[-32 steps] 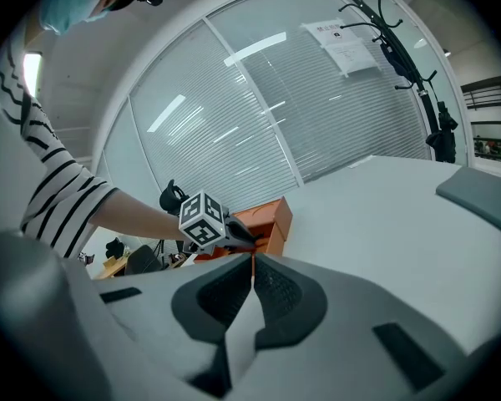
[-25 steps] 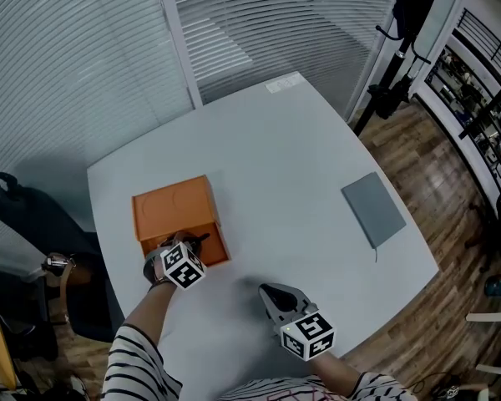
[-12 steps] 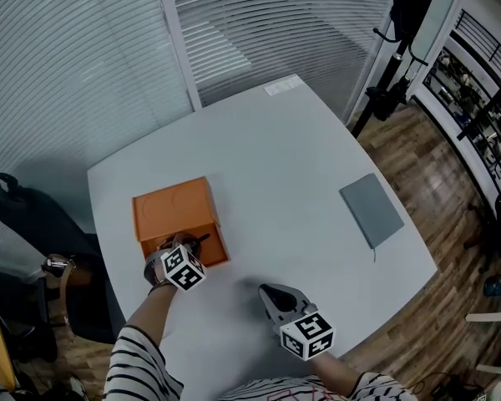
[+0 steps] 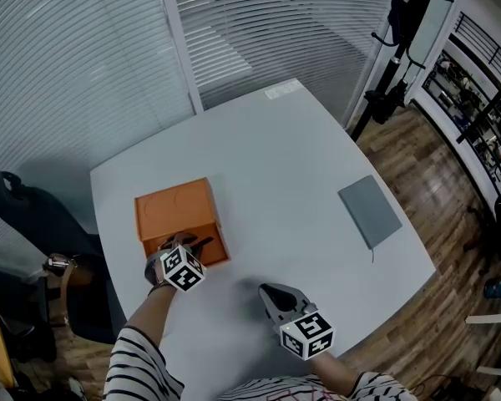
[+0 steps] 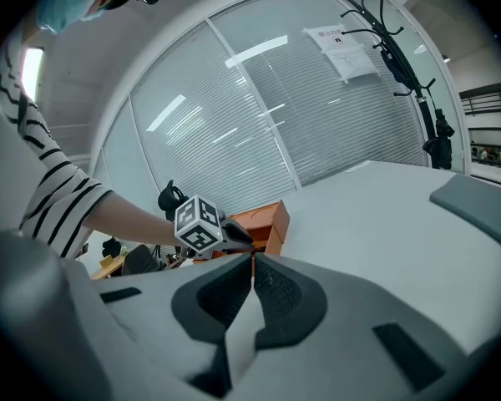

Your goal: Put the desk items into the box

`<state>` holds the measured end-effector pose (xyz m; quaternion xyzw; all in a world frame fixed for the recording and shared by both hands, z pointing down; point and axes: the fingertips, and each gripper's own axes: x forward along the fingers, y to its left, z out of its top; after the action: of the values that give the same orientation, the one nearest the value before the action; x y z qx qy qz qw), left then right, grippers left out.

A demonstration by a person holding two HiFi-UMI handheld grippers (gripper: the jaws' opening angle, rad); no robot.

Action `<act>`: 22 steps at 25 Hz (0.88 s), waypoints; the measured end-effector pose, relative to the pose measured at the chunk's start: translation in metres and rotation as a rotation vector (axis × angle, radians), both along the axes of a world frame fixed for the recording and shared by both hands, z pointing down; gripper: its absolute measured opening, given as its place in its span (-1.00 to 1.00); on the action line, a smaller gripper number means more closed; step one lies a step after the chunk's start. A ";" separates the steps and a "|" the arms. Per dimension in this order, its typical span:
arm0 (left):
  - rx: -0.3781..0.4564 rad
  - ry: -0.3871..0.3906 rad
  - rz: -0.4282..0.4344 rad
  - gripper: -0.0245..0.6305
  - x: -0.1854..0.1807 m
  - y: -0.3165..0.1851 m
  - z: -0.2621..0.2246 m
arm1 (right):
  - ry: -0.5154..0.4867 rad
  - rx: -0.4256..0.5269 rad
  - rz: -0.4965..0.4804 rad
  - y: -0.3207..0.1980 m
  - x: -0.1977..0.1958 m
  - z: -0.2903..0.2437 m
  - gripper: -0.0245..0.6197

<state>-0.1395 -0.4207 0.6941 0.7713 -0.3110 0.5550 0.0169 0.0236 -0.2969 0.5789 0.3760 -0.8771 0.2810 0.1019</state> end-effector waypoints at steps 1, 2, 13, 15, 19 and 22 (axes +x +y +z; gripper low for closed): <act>0.007 0.006 -0.003 -0.73 0.000 0.001 -0.003 | 0.000 0.003 -0.001 0.001 0.000 -0.001 -0.84; 0.015 0.013 -0.007 -0.73 0.001 0.001 -0.007 | 0.000 0.006 -0.001 0.002 0.000 -0.003 -0.84; 0.136 0.142 -0.085 -0.74 0.006 0.013 -0.056 | 0.002 0.043 -0.017 0.019 -0.002 -0.022 -0.84; 0.172 0.190 -0.104 -0.77 0.010 0.017 -0.070 | 0.007 0.051 -0.020 0.022 -0.001 -0.025 -0.84; 0.239 0.293 -0.146 -0.83 0.014 0.027 -0.099 | 0.014 0.073 -0.021 0.029 -0.001 -0.034 -0.84; 0.281 0.356 -0.156 -0.85 0.018 0.040 -0.121 | 0.019 0.089 -0.023 0.034 -0.001 -0.042 -0.84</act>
<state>-0.1219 -0.3810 0.5733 0.8256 -0.4358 0.3585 0.0067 0.0223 -0.2627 0.5371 0.3729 -0.8919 0.2367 0.0967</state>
